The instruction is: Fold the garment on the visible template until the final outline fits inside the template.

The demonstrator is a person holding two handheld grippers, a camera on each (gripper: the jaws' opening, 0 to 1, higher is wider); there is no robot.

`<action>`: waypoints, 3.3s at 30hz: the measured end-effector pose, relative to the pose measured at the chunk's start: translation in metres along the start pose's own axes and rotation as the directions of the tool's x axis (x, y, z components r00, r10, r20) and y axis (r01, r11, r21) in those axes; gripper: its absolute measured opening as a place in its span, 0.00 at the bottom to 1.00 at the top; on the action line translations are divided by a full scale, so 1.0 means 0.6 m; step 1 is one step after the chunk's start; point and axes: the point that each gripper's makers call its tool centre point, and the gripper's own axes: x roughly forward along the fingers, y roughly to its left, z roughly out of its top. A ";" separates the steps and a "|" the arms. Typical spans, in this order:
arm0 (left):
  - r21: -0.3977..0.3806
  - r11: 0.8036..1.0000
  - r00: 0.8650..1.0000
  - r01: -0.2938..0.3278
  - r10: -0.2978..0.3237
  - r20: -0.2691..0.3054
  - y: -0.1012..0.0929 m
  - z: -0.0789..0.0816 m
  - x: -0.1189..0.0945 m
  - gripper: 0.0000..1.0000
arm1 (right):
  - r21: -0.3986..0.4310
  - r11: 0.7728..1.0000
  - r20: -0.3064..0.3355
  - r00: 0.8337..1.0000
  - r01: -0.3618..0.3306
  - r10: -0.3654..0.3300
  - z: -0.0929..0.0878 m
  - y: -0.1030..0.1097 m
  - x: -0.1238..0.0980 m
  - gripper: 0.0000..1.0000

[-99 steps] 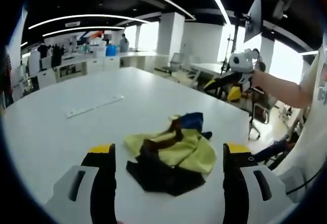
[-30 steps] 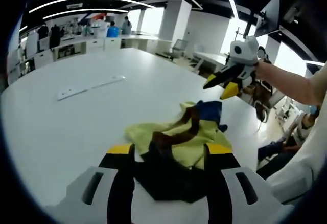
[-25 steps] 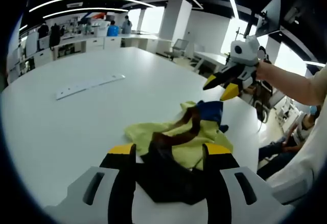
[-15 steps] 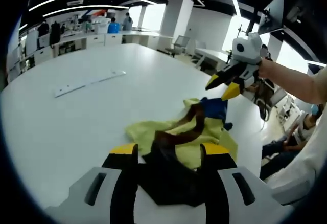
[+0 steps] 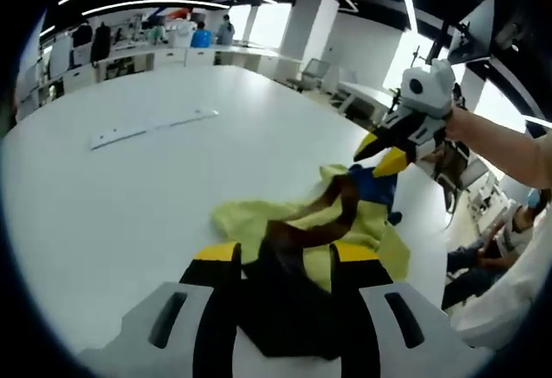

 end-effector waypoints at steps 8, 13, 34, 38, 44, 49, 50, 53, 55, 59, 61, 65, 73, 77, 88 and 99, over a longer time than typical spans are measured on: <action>0.076 0.996 0.997 -0.037 0.042 -0.063 0.010 -0.024 0.008 0.35 | -0.001 1.000 -0.023 1.000 0.007 -0.007 -0.007 -0.004 0.008 0.16; 0.071 0.997 0.997 -0.036 0.040 -0.062 0.010 -0.023 0.013 0.31 | 0.001 1.000 -0.031 1.000 0.007 -0.006 -0.010 -0.004 0.013 0.15; 0.066 0.997 0.996 -0.048 0.053 -0.076 0.014 -0.025 0.026 0.06 | -0.003 1.000 -0.067 0.998 0.007 -0.007 -0.024 0.000 0.024 0.00; 0.059 0.997 0.996 -0.046 0.051 -0.080 0.010 -0.028 0.026 0.01 | -0.005 1.000 -0.071 0.997 0.012 -0.012 -0.027 -0.001 0.025 0.00; 0.088 0.995 0.995 -0.054 0.061 -0.079 0.006 -0.022 0.024 0.00 | -0.013 1.000 -0.075 0.997 0.020 -0.021 -0.029 -0.002 0.022 0.00; 0.102 0.993 0.996 -0.061 0.068 -0.060 0.007 -0.012 0.014 0.00 | -0.015 1.000 -0.071 0.997 0.028 -0.028 -0.029 -0.003 0.016 0.00; 0.105 0.993 0.996 -0.063 0.069 -0.056 0.006 -0.010 0.012 0.00 | -0.016 0.999 -0.068 0.997 0.031 -0.032 -0.028 -0.003 0.014 0.00; 0.126 0.989 0.996 -0.071 0.076 -0.035 0.002 -0.001 0.004 0.00 | -0.014 0.999 -0.040 0.998 0.042 -0.043 -0.020 -0.006 0.003 0.00; 0.140 0.987 0.997 -0.077 0.080 -0.018 -0.001 0.006 -0.003 0.00 | -0.015 0.999 -0.025 0.999 0.047 -0.048 -0.013 -0.006 -0.003 0.00; 0.159 0.983 0.996 -0.089 0.088 0.012 -0.002 0.020 -0.014 0.00 | -0.024 0.997 0.023 0.997 0.070 -0.070 0.007 -0.008 -0.020 0.00; 0.160 0.982 0.994 -0.103 0.098 0.038 -0.001 0.031 -0.020 0.00 | -0.027 0.996 0.054 0.995 0.084 -0.083 0.018 -0.011 -0.030 0.00; 0.163 0.978 0.989 -0.129 0.115 0.093 0.000 0.055 -0.035 0.00 | -0.019 0.995 0.093 0.991 0.102 -0.100 0.031 -0.013 -0.041 0.00; 0.202 0.954 0.962 -0.221 0.178 0.209 0.006 0.108 -0.061 0.00 | 0.020 0.995 0.210 0.973 0.094 -0.096 0.078 -0.006 -0.058 0.00; 0.210 0.949 0.956 -0.234 0.186 0.226 0.010 0.122 -0.068 0.00 | 0.031 0.991 0.245 0.960 0.129 -0.133 0.092 -0.020 -0.070 0.00; 0.260 0.922 0.937 -0.288 0.215 0.277 0.012 0.167 -0.075 0.00 | 0.024 0.976 0.317 0.925 0.216 -0.212 0.136 -0.043 -0.088 0.00; 0.287 0.891 0.913 -0.352 0.259 0.317 0.038 0.216 -0.075 0.00 | -0.004 0.952 0.353 0.892 0.305 -0.284 0.180 -0.072 -0.093 0.00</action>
